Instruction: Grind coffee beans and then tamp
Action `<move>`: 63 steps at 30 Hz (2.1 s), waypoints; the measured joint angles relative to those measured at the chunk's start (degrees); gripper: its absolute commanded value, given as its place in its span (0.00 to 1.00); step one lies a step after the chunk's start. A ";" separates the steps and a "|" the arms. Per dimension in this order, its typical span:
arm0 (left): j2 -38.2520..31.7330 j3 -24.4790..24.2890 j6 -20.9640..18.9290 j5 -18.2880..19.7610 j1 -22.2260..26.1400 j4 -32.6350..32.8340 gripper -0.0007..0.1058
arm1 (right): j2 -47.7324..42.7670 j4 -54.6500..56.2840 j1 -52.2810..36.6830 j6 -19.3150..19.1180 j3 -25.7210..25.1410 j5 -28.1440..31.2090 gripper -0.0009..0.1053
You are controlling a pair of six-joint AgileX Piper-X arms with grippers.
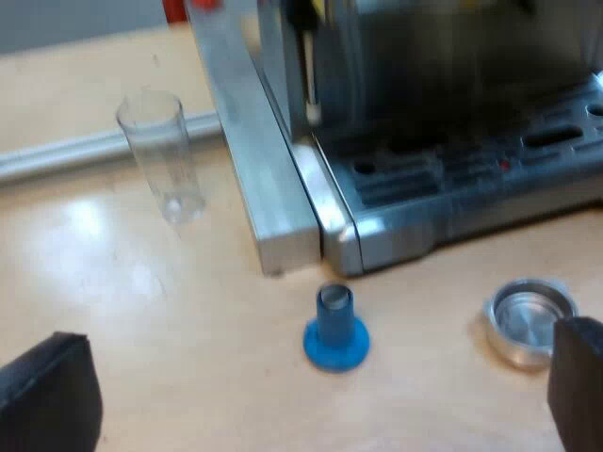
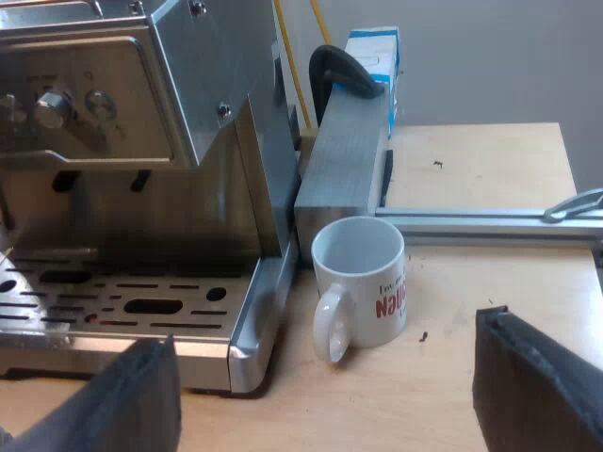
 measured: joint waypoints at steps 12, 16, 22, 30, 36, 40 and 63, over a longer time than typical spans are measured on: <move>0.00 1.34 -0.49 -7.23 0.19 -7.47 0.93 | 0.00 -2.77 0.00 0.00 5.07 -1.94 0.63; 0.00 5.36 -0.48 -7.74 0.19 -13.44 0.93 | 0.00 -6.07 0.00 0.00 7.74 -2.47 0.63; 0.00 12.97 -0.48 -7.73 0.19 -17.82 0.93 | 0.00 -8.61 0.00 0.00 12.45 -2.58 0.63; 0.10 19.64 -0.48 -7.73 0.19 -18.61 0.93 | 0.00 -8.67 0.00 0.00 17.79 -2.66 0.63; 0.10 20.12 -0.48 -7.73 0.19 -21.60 0.93 | 0.14 -9.14 0.00 0.00 19.45 -2.92 0.63; 0.10 21.74 -0.48 -7.73 0.19 -23.11 0.93 | 0.14 -9.29 0.00 0.00 19.45 -2.92 0.63; 0.10 21.80 -0.48 -7.73 0.19 -23.69 0.93 | 0.14 -9.45 0.00 0.00 19.45 -2.92 0.63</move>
